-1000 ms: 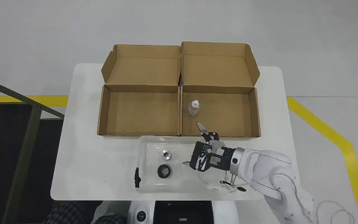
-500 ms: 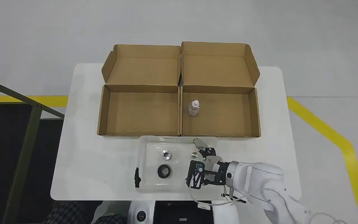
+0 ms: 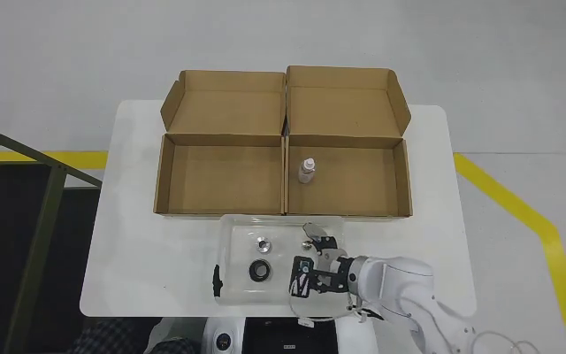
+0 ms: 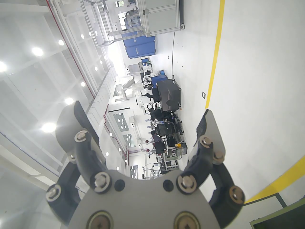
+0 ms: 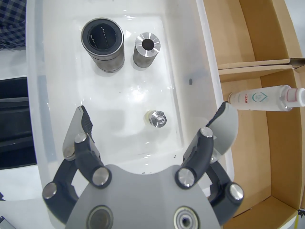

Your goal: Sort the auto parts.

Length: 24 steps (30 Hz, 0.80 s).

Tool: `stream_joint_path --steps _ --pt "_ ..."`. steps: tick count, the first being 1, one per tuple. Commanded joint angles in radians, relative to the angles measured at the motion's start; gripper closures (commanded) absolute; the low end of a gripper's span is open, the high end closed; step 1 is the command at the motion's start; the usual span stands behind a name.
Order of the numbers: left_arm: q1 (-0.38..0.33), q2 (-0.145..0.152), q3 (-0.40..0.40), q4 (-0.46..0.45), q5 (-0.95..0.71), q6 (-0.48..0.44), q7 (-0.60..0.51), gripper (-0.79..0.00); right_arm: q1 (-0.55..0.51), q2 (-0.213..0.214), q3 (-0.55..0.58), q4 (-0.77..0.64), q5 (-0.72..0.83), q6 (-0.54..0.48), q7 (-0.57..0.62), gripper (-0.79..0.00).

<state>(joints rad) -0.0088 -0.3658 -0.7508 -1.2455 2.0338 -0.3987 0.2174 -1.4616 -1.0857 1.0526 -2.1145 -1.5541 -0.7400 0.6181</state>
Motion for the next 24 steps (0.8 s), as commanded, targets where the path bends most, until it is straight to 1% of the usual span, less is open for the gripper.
stream_joint_path --steps 1,2,3,4,5,9,11,12,13,17,19,21,22,24 --pt "0.000 0.000 0.000 0.000 0.000 0.000 0.000 -0.785 0.009 -0.001 -0.008 0.012 -0.002 0.006 0.007 -0.785" --pt "0.000 0.000 0.000 0.000 0.000 0.000 0.000 -0.785 0.014 -0.002 -0.012 0.017 -0.002 0.009 0.011 -0.785" --pt "0.000 0.000 0.000 0.000 0.000 0.000 0.000 -0.785 0.018 -0.003 -0.016 0.022 -0.002 0.010 0.015 -0.730" --pt "0.000 0.000 0.000 0.000 0.000 0.000 0.000 -0.785 0.023 -0.003 -0.020 0.026 -0.002 0.011 0.020 -0.702" --pt "0.000 0.000 0.000 0.000 0.000 0.000 0.000 -0.785 0.026 -0.004 -0.024 0.031 -0.003 0.012 0.027 -0.705" --pt "0.000 0.000 0.000 0.000 0.000 0.000 0.000 -0.785 0.041 -0.006 -0.037 0.045 -0.006 0.019 0.054 -0.674" --pt "0.000 0.000 0.000 0.000 0.000 0.000 0.000 -0.785 0.046 -0.007 -0.045 0.052 -0.006 0.021 0.067 -0.637" --pt "0.000 0.000 0.000 0.000 0.000 0.000 0.000 -0.785 0.049 -0.007 -0.048 0.056 -0.005 0.022 0.072 -0.631" --pt "0.000 0.000 0.000 0.000 0.000 0.000 0.000 -0.785 0.052 -0.008 -0.051 0.060 -0.004 0.024 0.077 -0.594" --pt "0.000 0.000 0.000 0.000 0.000 0.000 0.000 -0.785 0.064 -0.010 -0.062 0.076 -0.004 0.033 0.091 -0.582" --pt "0.000 0.000 0.000 0.000 0.000 0.000 0.000 -0.785 0.072 -0.011 -0.068 0.084 -0.006 0.040 0.096 -0.563" --pt "0.000 0.000 0.000 0.000 0.000 0.000 0.000 -0.785 0.079 -0.013 -0.075 0.091 -0.014 0.048 0.105 -0.477" --pt "0.000 0.000 0.000 0.000 0.000 0.000 0.000 -0.785 0.081 -0.014 -0.079 0.095 -0.015 0.052 0.107 -0.468" --pt "0.000 0.000 0.000 0.000 0.000 0.000 0.000 -0.785 0.087 -0.015 -0.084 0.103 -0.019 0.061 0.114 -0.422"
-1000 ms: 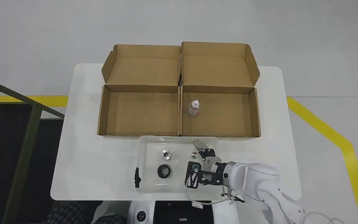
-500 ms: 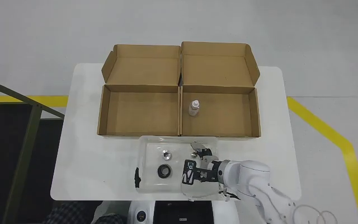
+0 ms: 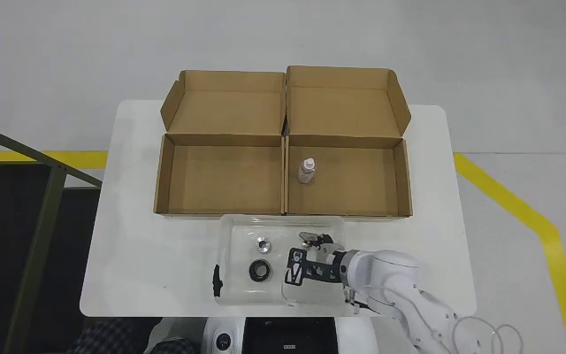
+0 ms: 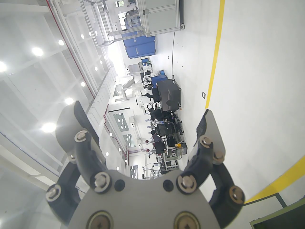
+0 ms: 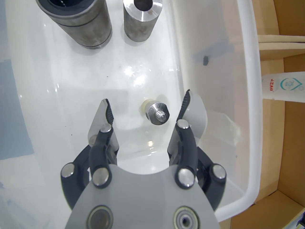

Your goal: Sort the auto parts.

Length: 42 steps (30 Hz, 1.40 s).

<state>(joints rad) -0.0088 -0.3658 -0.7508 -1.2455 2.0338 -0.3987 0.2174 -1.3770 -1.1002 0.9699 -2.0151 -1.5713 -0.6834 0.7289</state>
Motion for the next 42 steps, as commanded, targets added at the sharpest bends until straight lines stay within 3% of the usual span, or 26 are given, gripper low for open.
stream_joint_path --steps 1,8,11,12,26,33,36,42 --pt "0.000 0.000 0.000 0.000 0.000 0.000 0.000 -0.785 0.005 -0.001 -0.004 0.007 -0.007 0.011 0.009 -0.394" --pt "0.000 0.000 0.000 0.000 0.000 0.000 0.000 -0.785 0.014 -0.004 -0.016 0.017 -0.024 0.039 0.020 -0.289" --pt "0.000 0.000 0.000 0.000 0.000 0.000 0.000 -0.785 0.015 -0.005 -0.018 0.013 -0.033 0.042 0.022 -0.099" --pt "0.000 0.000 0.000 0.000 0.000 0.000 0.000 -0.785 0.016 -0.005 -0.019 0.008 -0.039 0.045 0.022 0.000" --pt "0.000 0.000 0.000 0.000 0.000 0.000 0.000 -0.785 -0.028 0.006 0.012 -0.082 -0.027 0.020 -0.059 0.000" --pt "0.000 0.000 0.000 0.000 0.000 0.000 0.000 -0.785 -0.046 0.012 0.056 -0.087 0.050 0.007 -0.194 0.000" --pt "0.000 0.000 0.000 0.000 0.000 0.000 0.000 -0.785 -0.054 0.015 0.078 -0.079 0.149 -0.049 -0.311 0.000" --pt "0.000 0.000 0.000 0.000 0.000 0.000 0.000 -0.785 -0.074 0.027 0.156 -0.093 0.240 -0.098 -0.412 0.000"
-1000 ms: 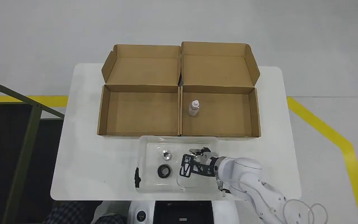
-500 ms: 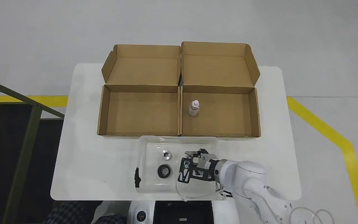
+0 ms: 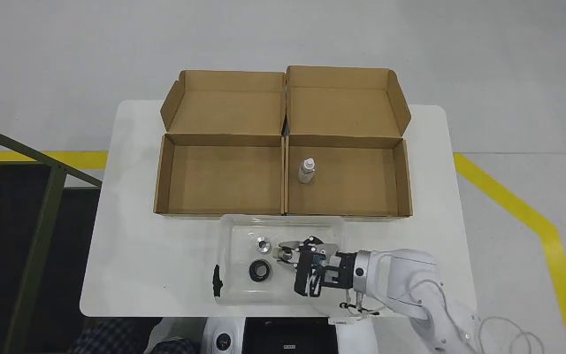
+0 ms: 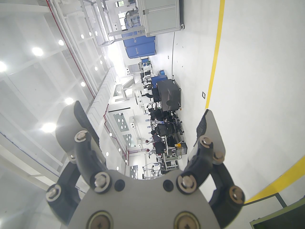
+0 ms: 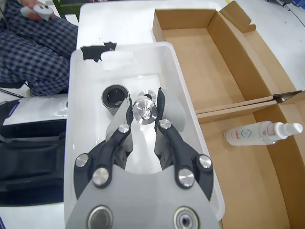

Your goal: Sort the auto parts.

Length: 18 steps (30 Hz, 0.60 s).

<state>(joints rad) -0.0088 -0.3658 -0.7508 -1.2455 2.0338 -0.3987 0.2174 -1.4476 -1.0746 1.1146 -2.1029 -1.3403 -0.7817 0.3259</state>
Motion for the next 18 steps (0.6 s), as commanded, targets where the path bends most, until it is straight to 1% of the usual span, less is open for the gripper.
stream_joint_path --steps 1,5,10,18 --pt "0.000 0.000 0.000 0.000 0.000 0.000 0.000 -0.785 -0.010 0.003 0.021 -0.012 0.025 -0.001 -0.027 0.000" --pt "0.000 0.000 0.000 0.000 0.000 0.000 0.000 -0.785 -0.028 0.007 0.072 -0.024 0.106 -0.001 -0.115 0.000" --pt "0.000 0.000 0.000 0.000 0.000 0.000 0.000 -0.785 -0.050 0.009 0.135 -0.024 0.197 0.045 -0.228 0.000" --pt "0.000 0.000 0.000 0.000 0.000 0.000 0.000 -0.785 -0.069 0.008 0.190 -0.019 0.269 0.081 -0.340 0.000"
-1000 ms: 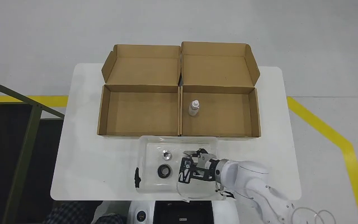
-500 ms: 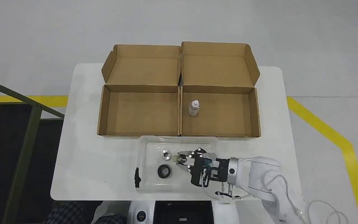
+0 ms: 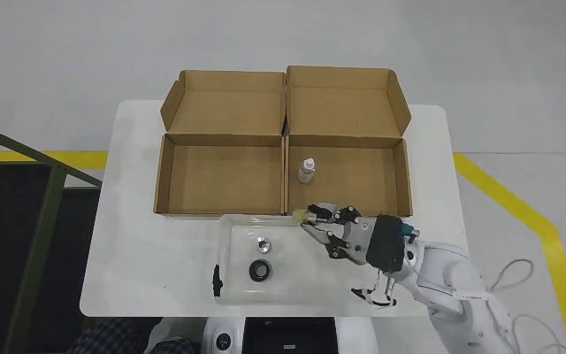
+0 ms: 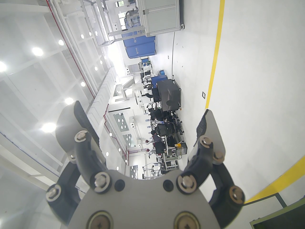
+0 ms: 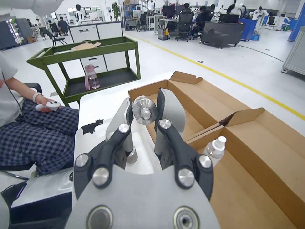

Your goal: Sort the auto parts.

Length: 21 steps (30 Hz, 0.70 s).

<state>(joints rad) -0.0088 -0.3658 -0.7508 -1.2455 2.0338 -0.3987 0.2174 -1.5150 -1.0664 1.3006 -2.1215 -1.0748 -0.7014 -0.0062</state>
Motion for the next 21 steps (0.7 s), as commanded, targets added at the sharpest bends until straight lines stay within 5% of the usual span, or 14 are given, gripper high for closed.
stream_joint_path --steps 1,12,21 --pt "0.000 0.000 0.000 0.000 0.000 0.000 0.000 -0.785 -0.004 0.000 0.009 -0.001 0.009 0.002 -0.018 0.000" --pt "0.000 0.000 0.000 0.000 0.000 0.000 0.000 -0.785 -0.011 0.001 0.054 -0.004 0.001 0.029 -0.040 0.000" --pt "0.000 0.000 0.000 0.000 0.000 0.000 0.000 -0.785 0.024 0.006 0.066 0.043 -0.030 0.071 0.137 0.000"
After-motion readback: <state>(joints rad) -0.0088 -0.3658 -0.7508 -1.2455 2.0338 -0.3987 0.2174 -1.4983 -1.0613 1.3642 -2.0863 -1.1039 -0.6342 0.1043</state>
